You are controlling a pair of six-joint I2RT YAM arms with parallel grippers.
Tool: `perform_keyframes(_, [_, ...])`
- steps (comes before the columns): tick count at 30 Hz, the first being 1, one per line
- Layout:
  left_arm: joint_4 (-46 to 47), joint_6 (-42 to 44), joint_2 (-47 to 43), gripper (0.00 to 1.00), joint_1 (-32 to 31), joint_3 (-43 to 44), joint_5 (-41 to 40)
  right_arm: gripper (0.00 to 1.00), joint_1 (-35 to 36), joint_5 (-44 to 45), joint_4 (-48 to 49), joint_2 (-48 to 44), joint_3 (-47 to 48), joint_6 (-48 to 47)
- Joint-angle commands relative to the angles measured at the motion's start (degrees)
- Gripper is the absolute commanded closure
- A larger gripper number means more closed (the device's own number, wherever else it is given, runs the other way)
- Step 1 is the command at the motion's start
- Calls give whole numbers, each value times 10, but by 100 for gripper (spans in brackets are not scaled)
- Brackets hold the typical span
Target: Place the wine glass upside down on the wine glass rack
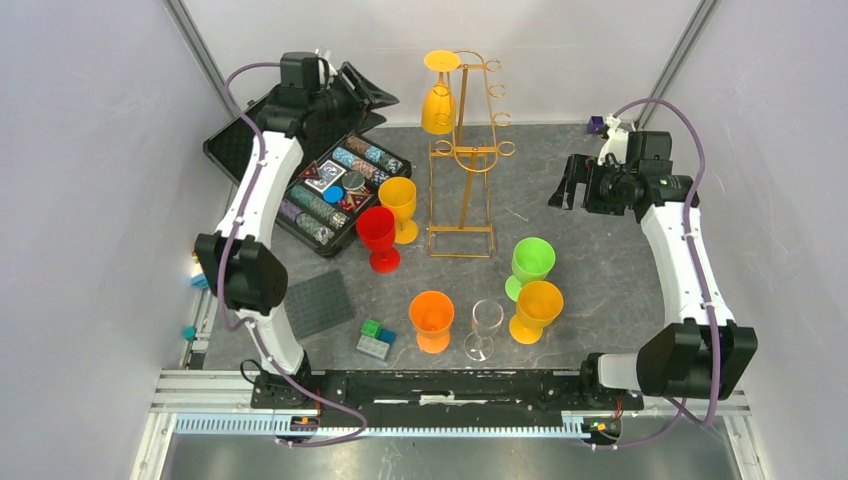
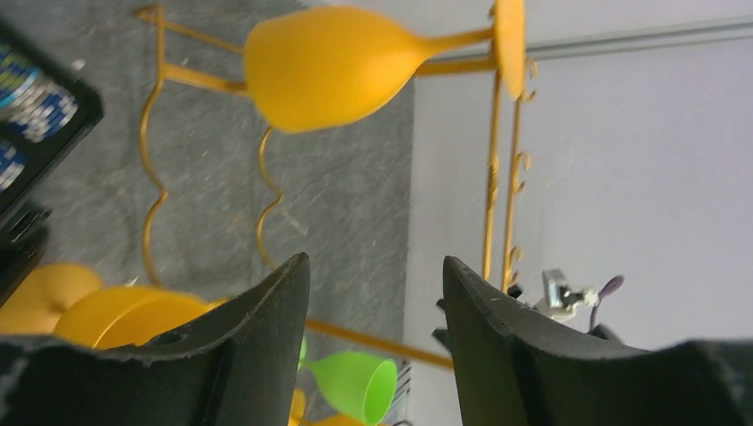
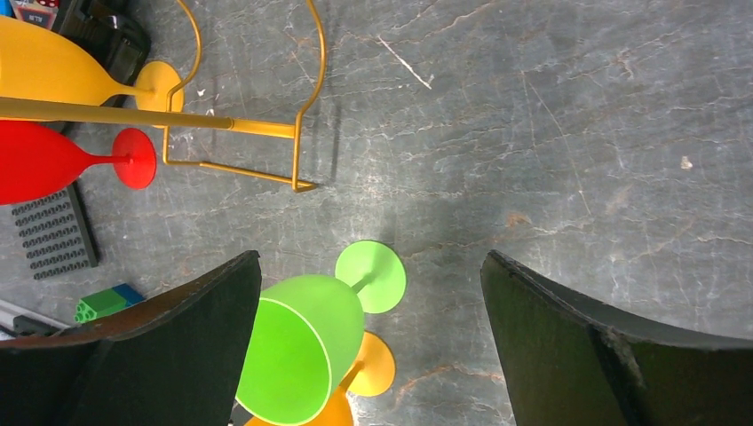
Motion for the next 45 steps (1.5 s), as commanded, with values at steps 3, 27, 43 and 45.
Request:
perform_keyframes(3, [-61, 98, -108, 39, 4, -127, 34, 2, 15, -37, 19, 29, 27, 12])
perform_keyframes(27, [-280, 267, -113, 43, -79, -106, -79, 2, 23, -64, 26, 49, -3, 13])
perform_keyframes(43, [-379, 307, 83, 41, -157, 57, -188, 2, 24, -77, 26, 36, -29, 14])
perform_keyframes(45, [-381, 311, 97, 41, -157, 66, -198, 2, 24, -82, 26, 36, -30, 16])
